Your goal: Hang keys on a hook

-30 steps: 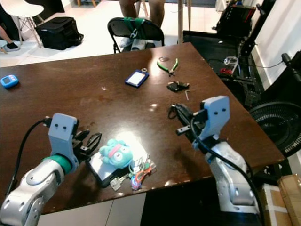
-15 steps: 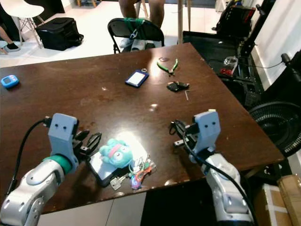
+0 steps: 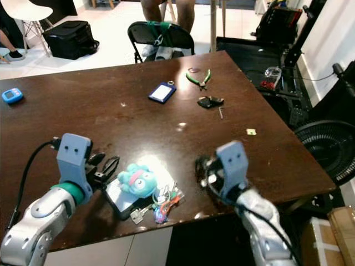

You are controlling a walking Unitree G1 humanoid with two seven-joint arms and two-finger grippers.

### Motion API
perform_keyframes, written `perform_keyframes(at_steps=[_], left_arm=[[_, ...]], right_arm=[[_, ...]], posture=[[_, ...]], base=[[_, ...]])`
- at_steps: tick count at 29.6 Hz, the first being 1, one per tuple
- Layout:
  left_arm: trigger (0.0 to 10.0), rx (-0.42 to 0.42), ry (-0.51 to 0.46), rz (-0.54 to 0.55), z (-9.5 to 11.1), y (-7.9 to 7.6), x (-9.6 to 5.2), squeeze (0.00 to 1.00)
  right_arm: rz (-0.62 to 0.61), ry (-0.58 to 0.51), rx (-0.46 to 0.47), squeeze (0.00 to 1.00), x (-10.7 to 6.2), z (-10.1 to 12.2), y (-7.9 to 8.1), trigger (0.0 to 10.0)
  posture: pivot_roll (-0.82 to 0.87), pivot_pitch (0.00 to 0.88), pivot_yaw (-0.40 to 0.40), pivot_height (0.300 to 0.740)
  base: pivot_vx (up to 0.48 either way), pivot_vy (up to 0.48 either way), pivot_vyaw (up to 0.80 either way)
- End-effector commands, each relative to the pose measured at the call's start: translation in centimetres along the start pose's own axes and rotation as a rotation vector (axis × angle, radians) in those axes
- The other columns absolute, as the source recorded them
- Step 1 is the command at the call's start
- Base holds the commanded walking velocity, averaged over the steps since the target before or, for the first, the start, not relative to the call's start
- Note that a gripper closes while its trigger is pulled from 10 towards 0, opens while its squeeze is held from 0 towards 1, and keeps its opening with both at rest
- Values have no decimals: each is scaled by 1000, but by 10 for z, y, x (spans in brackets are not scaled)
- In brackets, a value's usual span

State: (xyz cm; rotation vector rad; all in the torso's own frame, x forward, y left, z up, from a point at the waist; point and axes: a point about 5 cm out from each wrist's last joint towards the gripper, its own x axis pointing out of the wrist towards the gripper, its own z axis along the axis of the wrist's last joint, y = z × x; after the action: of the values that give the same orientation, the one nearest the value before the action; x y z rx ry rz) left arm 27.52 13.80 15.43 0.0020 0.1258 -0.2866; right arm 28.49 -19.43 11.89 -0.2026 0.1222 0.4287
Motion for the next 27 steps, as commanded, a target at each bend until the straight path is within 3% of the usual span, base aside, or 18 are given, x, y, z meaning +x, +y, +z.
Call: perform_keyframes(at_steps=[1, 7, 8, 19, 23, 27], left_arm=[[10000, 4, 21, 14, -4, 3, -2, 0], [10000, 3, 22, 13, -4, 3, -2, 0], [10000, 2, 22, 14, -4, 3, -2, 0], [10000, -1, 23, 14, -4, 2, -3, 0], [10000, -2, 24, 13, -4, 2, -3, 0], [10000, -2, 24, 12, -4, 2, -2, 0]], right_arm=[[24, 46, -16, 1000, -2, -11, 3, 10000], [22, 51, -12, 1000, -3, -13, 2, 10000], [9, 34, 21, 0, -3, -10, -1, 10000], [-84, -4, 44, 0, -4, -3, -18, 10000], [-110, 0, 25, 0, -5, -3, -23, 10000], [-111, 36, -53, 0, -4, -7, -26, 10000]], posture=[[-106, 85, 140, 740], [-107, 86, 140, 740], [-107, 86, 140, 740], [-107, 87, 140, 740], [-108, 86, 140, 740], [-106, 84, 140, 740]], base=[[0, 0, 0], [0, 0, 0], [0, 0, 0], [0, 0, 0], [0, 0, 0], [0, 0, 0]])
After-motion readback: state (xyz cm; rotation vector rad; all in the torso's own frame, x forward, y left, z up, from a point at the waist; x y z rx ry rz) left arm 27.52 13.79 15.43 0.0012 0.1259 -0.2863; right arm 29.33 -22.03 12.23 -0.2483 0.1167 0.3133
